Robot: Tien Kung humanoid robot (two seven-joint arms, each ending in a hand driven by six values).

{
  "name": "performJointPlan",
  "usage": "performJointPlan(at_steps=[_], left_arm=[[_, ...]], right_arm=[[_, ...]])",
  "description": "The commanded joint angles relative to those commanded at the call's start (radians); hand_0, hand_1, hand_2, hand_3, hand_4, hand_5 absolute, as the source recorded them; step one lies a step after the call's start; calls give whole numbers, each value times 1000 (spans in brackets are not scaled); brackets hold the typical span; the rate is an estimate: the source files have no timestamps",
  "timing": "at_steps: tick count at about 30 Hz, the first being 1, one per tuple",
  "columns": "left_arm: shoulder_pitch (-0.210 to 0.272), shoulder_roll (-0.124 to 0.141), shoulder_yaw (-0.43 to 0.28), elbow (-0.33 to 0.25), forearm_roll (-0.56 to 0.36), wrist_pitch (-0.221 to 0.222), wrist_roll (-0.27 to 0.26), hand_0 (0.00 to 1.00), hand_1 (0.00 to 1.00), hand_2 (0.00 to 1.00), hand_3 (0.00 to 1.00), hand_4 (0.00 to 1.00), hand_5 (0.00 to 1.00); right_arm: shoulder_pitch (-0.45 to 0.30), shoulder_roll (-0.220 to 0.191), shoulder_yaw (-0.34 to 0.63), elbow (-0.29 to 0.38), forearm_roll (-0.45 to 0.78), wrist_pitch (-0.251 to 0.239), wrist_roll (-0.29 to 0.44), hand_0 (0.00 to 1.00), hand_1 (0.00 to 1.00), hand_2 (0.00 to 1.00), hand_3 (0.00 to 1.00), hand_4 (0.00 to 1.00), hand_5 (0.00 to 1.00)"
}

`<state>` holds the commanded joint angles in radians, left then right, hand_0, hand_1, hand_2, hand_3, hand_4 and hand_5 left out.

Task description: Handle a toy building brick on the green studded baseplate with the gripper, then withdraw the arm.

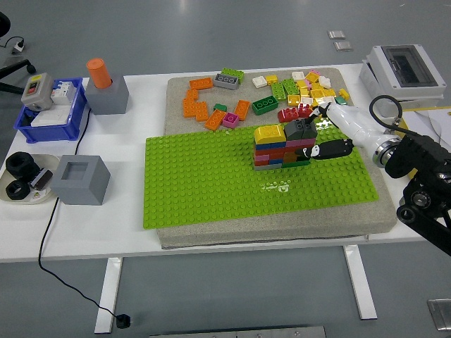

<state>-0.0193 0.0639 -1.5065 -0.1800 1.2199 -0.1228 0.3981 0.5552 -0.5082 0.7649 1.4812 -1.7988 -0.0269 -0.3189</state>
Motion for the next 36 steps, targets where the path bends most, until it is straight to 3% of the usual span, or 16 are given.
performJointPlan(at_steps=[36], left_arm=[[-1, 2, 8, 0, -8, 3, -8, 647, 650, 690, 819, 998, 987]], right_arm=[[9, 11, -25, -44, 13, 2, 6, 720, 824, 902, 685, 939, 511]])
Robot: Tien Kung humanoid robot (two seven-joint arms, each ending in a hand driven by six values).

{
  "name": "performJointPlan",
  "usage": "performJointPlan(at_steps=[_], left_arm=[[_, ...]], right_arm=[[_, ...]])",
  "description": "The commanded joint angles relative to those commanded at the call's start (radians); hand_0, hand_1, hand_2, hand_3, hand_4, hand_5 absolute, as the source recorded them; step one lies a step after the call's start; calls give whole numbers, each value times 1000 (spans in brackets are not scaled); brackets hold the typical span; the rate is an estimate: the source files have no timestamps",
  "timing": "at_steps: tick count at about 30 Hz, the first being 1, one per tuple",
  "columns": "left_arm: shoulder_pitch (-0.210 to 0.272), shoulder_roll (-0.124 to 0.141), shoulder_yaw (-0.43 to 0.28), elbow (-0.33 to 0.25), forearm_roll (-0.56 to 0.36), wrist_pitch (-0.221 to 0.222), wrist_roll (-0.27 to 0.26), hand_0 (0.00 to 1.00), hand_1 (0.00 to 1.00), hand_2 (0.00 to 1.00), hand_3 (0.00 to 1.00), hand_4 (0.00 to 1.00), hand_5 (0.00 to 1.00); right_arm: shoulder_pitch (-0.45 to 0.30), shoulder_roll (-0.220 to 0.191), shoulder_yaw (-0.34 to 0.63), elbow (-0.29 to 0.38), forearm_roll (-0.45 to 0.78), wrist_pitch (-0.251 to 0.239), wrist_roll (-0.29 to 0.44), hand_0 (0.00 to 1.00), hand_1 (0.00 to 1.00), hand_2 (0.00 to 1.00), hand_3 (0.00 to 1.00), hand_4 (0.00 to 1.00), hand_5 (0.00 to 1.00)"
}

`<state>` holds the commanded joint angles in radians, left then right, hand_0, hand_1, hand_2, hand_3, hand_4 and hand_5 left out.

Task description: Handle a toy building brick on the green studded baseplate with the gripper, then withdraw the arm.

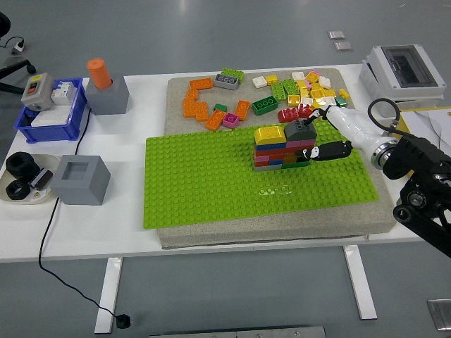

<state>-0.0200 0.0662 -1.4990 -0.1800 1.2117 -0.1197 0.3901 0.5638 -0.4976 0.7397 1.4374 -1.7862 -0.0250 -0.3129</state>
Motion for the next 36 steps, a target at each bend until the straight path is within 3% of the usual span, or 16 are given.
performJointPlan(at_steps=[21, 26, 29, 36], left_arm=[[9, -5, 4, 0, -12, 3, 4, 647, 650, 692, 819, 998, 987], [9, -4, 5, 0, -11, 3, 4, 647, 650, 692, 819, 998, 987], [11, -4, 10, 0, -18, 3, 3, 647, 650, 692, 822, 998, 987], [16, -16, 12, 0, -32, 5, 4, 646, 650, 692, 826, 998, 987]], right_arm=[[3, -15, 28, 15, 68, -16, 17, 714, 813, 868, 673, 936, 512], [-26, -13, 83, 37, 68, -31, 26, 714, 813, 868, 673, 936, 512], [-81, 5, 154, 65, 68, -64, 48, 713, 807, 864, 683, 927, 498], [-215, 100, 331, 88, 111, -145, 126, 704, 793, 848, 695, 924, 493]])
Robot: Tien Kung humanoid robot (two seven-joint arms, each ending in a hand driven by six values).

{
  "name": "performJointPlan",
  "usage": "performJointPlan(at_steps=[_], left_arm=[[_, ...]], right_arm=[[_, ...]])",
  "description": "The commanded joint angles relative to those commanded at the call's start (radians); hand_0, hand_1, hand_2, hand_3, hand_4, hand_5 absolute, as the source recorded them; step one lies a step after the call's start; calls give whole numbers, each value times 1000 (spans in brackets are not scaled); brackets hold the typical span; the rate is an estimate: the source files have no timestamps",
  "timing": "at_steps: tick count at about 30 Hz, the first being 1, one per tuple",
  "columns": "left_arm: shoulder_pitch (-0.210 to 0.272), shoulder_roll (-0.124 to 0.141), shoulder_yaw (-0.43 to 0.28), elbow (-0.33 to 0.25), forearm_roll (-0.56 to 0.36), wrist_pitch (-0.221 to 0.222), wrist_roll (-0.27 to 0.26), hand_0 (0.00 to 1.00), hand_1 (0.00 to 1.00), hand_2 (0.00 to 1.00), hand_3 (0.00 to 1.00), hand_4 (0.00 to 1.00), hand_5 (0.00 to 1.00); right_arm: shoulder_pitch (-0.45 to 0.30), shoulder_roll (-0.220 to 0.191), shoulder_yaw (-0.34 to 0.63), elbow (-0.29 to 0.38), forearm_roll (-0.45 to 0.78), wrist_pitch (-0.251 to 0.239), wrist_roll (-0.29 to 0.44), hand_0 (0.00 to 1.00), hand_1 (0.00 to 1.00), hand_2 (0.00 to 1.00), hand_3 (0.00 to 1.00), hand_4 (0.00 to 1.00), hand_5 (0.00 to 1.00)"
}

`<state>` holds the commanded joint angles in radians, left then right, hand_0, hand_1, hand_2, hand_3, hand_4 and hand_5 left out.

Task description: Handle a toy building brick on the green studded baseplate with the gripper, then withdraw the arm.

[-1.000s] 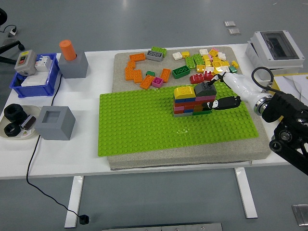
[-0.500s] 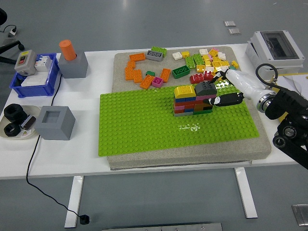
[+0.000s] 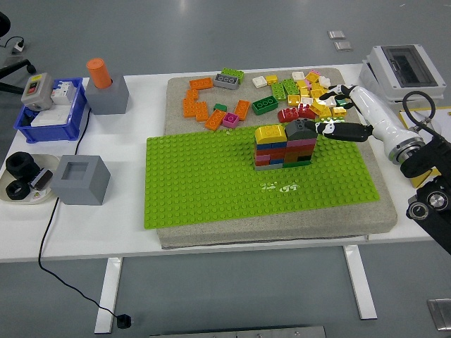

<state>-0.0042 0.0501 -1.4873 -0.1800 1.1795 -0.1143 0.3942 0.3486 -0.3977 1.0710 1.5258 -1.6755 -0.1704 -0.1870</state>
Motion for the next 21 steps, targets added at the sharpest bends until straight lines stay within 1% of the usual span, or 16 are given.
performJointPlan(at_steps=[1, 2, 3, 8, 9, 10, 14, 15, 18, 20, 21], left_arm=[[0, -2, 0, 0, -2, 0, 0, 646, 650, 692, 826, 998, 987], [1, -5, -2, 0, -4, 1, 0, 646, 650, 692, 826, 998, 987], [1, -7, -3, 0, -6, 1, 0, 647, 651, 695, 828, 998, 987], [-3, -16, -23, 0, 4, 1, -5, 647, 651, 695, 828, 998, 987], [-3, -17, -24, 0, 3, 0, -6, 647, 651, 696, 829, 998, 987], [-3, -18, -25, 0, 3, 0, -8, 647, 651, 696, 829, 998, 987], [-5, -19, -27, 0, 4, -3, -11, 647, 651, 696, 829, 998, 987], [-5, -19, -27, 0, 5, -4, -12, 647, 652, 694, 828, 998, 987], [-6, -19, -28, 0, 9, -7, -12, 647, 652, 694, 828, 998, 987], [-6, -19, -29, 0, 11, -9, -11, 647, 652, 694, 828, 998, 987], [-6, -19, -30, 0, 13, -9, -10, 647, 652, 694, 824, 998, 983]], right_arm=[[-14, 11, 21, 0, 13, -11, 12, 704, 793, 848, 695, 924, 493], [-35, 28, 49, -5, 39, -35, 36, 704, 793, 848, 695, 924, 493], [-46, 37, 66, -10, 57, -50, 52, 632, 737, 814, 682, 899, 473], [-107, 92, 138, -60, 190, -142, 162, 632, 737, 814, 682, 899, 473], [-116, 101, 143, -68, 219, -157, 183, 537, 682, 765, 666, 820, 418], [-122, 108, 146, -75, 243, -168, 203, 537, 682, 765, 666, 820, 418], [-131, 126, 150, -101, 346, -197, 280, 537, 682, 765, 666, 820, 418], [-130, 128, 150, -105, 372, -201, 294, 511, 655, 741, 657, 785, 361], [-129, 130, 151, -113, 438, -206, 312, 511, 655, 741, 657, 785, 361], [-129, 131, 151, -117, 462, -208, 316, 511, 655, 741, 657, 785, 361], [-130, 132, 152, -119, 471, -208, 318, 509, 651, 738, 653, 788, 343]])
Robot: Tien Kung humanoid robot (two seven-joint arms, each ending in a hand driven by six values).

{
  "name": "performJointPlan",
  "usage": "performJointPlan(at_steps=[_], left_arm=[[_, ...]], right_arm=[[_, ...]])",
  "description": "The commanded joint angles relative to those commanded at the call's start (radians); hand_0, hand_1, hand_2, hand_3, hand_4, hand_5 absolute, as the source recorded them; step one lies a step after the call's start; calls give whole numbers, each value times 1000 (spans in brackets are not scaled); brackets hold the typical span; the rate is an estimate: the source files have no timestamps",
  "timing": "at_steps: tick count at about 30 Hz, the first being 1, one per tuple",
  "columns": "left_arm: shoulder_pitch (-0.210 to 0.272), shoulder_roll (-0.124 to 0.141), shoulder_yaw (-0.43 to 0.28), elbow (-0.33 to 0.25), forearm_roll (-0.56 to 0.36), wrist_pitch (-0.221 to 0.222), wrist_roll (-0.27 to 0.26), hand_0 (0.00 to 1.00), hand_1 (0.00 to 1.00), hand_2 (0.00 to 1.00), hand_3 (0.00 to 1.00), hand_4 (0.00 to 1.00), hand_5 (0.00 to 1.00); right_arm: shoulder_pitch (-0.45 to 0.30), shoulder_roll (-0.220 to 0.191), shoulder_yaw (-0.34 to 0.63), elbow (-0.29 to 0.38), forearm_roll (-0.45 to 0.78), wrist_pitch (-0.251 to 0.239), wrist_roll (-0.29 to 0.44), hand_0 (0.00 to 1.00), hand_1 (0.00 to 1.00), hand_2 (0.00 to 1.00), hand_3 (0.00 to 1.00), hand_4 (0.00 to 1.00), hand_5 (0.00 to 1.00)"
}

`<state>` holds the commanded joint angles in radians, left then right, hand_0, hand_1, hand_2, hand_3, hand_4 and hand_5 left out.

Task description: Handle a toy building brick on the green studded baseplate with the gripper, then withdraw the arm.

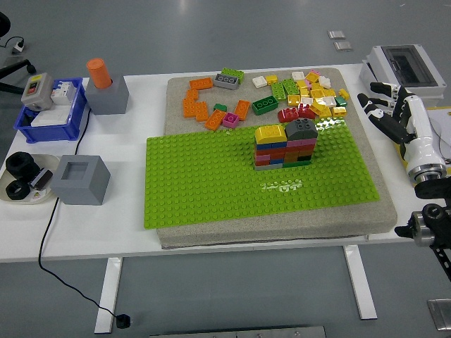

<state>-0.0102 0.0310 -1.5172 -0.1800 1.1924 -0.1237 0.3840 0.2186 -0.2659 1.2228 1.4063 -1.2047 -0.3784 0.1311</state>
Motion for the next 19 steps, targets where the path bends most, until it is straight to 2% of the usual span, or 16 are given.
performJointPlan(at_steps=[5, 6, 11, 12, 19], left_arm=[[0, -1, -3, 0, 6, -2, 2, 647, 652, 694, 824, 998, 983], [-1, -1, -4, 0, 7, -2, 2, 648, 652, 693, 823, 998, 984], [0, -4, -7, 0, 19, -5, 9, 648, 652, 693, 823, 998, 984], [0, -4, -8, 0, 21, -6, 10, 648, 653, 689, 823, 998, 979], [0, -2, -21, 0, 44, -8, 13, 648, 653, 689, 823, 998, 979]], right_arm=[[-4, 2, 4, -8, 14, -1, 5, 509, 651, 738, 653, 788, 343], [-4, 2, 5, -9, 15, -2, 6, 509, 648, 735, 650, 764, 297], [-14, -5, 12, 6, 13, -5, 6, 509, 648, 735, 650, 764, 297], [-17, -7, 11, 15, 10, -6, 4, 506, 646, 732, 648, 804, 359], [-21, -12, 2, 53, -16, -10, -2, 506, 646, 732, 648, 804, 359]])
